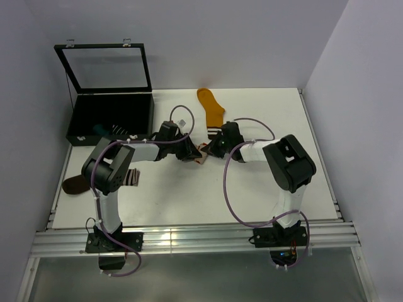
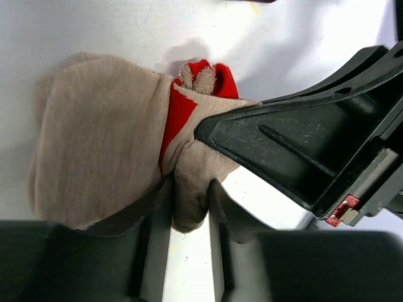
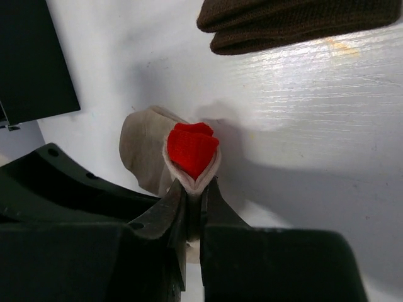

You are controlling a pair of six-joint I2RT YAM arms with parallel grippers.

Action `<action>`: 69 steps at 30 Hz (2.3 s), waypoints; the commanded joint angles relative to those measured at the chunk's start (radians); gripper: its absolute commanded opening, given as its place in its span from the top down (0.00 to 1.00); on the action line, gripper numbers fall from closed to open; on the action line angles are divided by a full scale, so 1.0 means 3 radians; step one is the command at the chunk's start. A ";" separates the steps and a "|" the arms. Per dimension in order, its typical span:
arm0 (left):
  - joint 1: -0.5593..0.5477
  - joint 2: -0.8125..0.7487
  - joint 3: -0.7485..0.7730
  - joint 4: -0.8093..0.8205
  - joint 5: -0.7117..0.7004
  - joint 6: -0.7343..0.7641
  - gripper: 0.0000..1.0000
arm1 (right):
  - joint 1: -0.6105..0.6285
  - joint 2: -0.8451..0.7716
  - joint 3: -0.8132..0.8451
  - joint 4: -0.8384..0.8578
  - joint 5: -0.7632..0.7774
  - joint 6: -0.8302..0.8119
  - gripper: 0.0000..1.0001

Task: Roll the socks
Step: Roll the sock at the center of the board.

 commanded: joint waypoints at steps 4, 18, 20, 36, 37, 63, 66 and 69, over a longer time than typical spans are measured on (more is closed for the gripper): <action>-0.0275 -0.0368 -0.0046 -0.0545 -0.1005 0.0611 0.48 | 0.0037 -0.0158 0.0206 -0.0676 0.0293 -0.0205 1.00; -0.1267 -0.0993 -0.0271 0.0064 -0.2724 0.1833 0.31 | 0.0037 -0.0178 0.0405 -0.1280 0.0217 -0.0184 1.00; -0.1374 -0.0916 -0.0256 0.0130 -0.2816 0.1915 0.33 | 0.0042 -0.0188 0.0421 -0.1301 0.0201 -0.0184 1.00; -0.1528 -0.0446 -0.0230 0.0315 -0.3011 0.2217 0.42 | 0.0042 -0.0209 0.0431 -0.1321 0.0114 -0.0194 1.00; -0.1528 -0.0420 -0.0205 0.0304 -0.3000 0.2217 0.43 | 0.0042 -0.0209 0.0431 -0.1321 0.0109 -0.0184 1.00; -0.1094 -0.0450 -0.0123 -0.0007 -0.1807 0.1605 1.00 | -0.0152 -0.0781 -0.0044 -0.0565 0.0017 -0.0077 0.40; -0.0793 -0.0435 -0.0169 0.0003 -0.1366 0.1257 1.00 | -0.0157 -0.0904 -0.0203 -0.0355 0.0083 -0.0021 0.35; -0.0506 -0.0338 -0.0184 0.0018 -0.0823 0.0960 1.00 | -0.0162 -0.0986 -0.0351 -0.0177 0.0134 0.0025 0.33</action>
